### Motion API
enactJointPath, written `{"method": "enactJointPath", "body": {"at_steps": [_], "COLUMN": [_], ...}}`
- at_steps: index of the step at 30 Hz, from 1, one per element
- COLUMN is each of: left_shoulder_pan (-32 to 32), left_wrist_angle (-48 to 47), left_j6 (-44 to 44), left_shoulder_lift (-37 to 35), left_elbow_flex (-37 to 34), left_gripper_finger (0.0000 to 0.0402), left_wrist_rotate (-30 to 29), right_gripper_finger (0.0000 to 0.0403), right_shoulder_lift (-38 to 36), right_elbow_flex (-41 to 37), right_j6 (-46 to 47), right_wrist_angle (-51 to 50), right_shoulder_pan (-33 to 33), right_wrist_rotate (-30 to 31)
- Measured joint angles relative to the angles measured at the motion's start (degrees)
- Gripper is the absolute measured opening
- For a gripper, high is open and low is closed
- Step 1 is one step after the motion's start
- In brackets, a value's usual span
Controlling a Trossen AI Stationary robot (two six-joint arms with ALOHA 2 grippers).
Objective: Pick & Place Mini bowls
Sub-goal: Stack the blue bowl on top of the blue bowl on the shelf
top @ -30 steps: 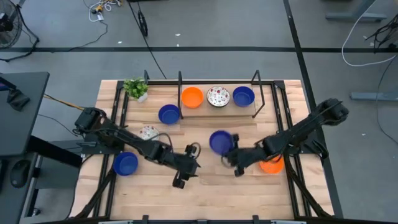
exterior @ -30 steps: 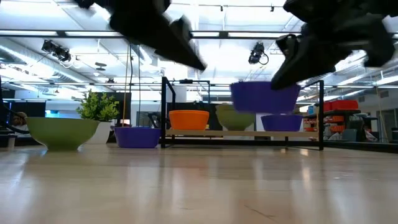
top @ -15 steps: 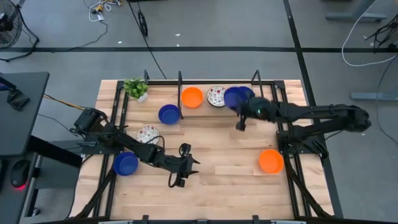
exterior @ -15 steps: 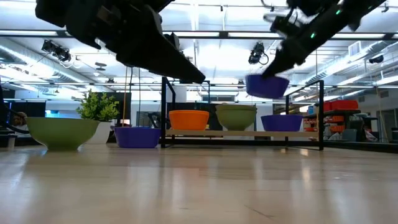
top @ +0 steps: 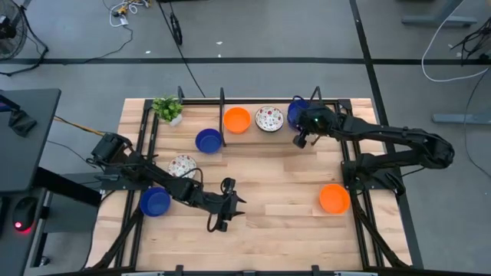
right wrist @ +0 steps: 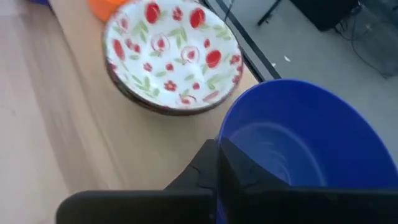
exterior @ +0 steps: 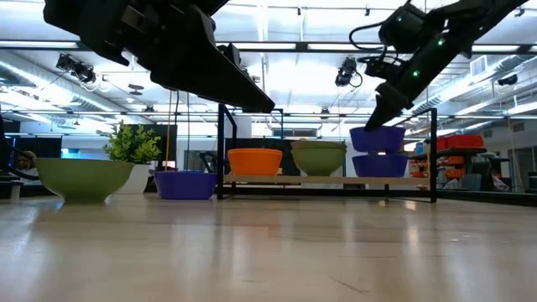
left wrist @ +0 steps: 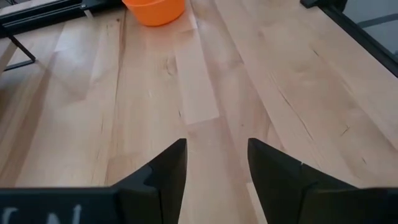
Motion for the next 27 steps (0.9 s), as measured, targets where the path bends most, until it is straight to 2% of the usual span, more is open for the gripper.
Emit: {"method": "enactJointPath", "body": {"at_steps": [17,27], "left_shoulder_pan": [0.0,0.02], "left_wrist_angle": [-0.02,-0.02], "left_j6": [-0.01,-0.35], "left_shoulder_lift": [0.02,0.02], "left_elbow_flex": [0.0,0.0], "left_gripper_finger": [0.0174,0.0174], "left_wrist_rotate": [0.2,0.2], "right_gripper_finger": [0.0004,0.0044], "right_shoulder_lift": [6.98,9.0], "right_elbow_flex": [0.0,0.0], "right_j6": [2.7,5.27], "right_wrist_angle": [0.83,1.3], "right_shoulder_pan": [-2.81,-2.81], "right_wrist_rotate": [-1.25,-1.22]}}
